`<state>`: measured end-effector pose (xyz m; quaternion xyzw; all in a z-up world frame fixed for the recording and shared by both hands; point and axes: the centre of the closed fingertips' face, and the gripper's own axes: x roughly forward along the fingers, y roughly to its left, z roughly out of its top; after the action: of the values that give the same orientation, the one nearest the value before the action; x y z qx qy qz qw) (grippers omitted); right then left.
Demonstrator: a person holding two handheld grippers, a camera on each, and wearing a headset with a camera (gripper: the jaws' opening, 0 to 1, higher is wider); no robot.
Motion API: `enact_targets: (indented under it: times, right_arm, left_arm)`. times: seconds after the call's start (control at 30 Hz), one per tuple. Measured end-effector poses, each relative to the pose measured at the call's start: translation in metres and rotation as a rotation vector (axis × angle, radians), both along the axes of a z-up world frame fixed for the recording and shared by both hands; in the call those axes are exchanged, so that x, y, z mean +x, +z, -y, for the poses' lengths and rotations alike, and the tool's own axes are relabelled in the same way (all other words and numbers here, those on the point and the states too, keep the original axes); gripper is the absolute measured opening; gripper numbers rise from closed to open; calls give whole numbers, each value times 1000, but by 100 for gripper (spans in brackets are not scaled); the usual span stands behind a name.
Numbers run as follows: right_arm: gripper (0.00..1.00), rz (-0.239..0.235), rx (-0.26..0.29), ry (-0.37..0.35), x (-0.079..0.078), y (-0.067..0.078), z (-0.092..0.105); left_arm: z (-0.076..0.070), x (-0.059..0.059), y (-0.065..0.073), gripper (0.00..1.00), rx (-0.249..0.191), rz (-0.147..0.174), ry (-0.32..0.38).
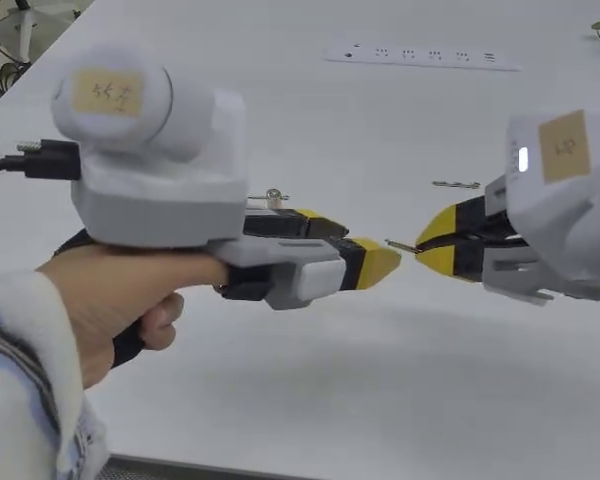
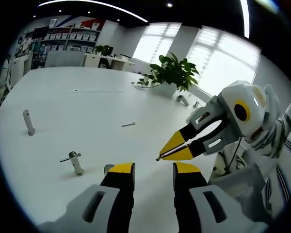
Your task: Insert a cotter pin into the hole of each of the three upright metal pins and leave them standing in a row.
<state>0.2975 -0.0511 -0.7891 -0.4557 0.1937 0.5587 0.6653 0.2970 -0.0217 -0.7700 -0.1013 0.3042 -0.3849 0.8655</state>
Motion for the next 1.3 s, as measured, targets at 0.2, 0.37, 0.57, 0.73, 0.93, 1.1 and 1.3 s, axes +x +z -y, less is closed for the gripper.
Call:
enact_targets:
  times: [0.2, 0.37, 0.57, 0.73, 0.93, 1.1, 1.3]
  right_arm:
    - [3, 25, 3, 7, -1, 3, -2]
    - [3, 28, 12, 14, -5, 3, -6]
    - [3, 34, 20, 18, -6, 4, -8]
    - [3, 57, 20, 36, -7, 6, -9]
    - [3, 59, 25, 35, -8, 7, -8]
    - [3, 61, 28, 43, -10, 8, -9]
    - [3, 68, 28, 48, -11, 8, -10]
  left_arm:
    - [4, -1, -1, 23, -14, -21, -8]
    - [8, -2, -3, 17, -23, -36, -21]
    - [11, -4, -3, 12, -37, -49, -36]
    - [14, -4, -2, 7, -54, -58, -40]
    - [14, -4, -1, 4, -68, -70, -38]
    - [15, -6, -1, 2, -68, -77, -39]
    - [14, -7, -1, 1, -70, -82, -47]
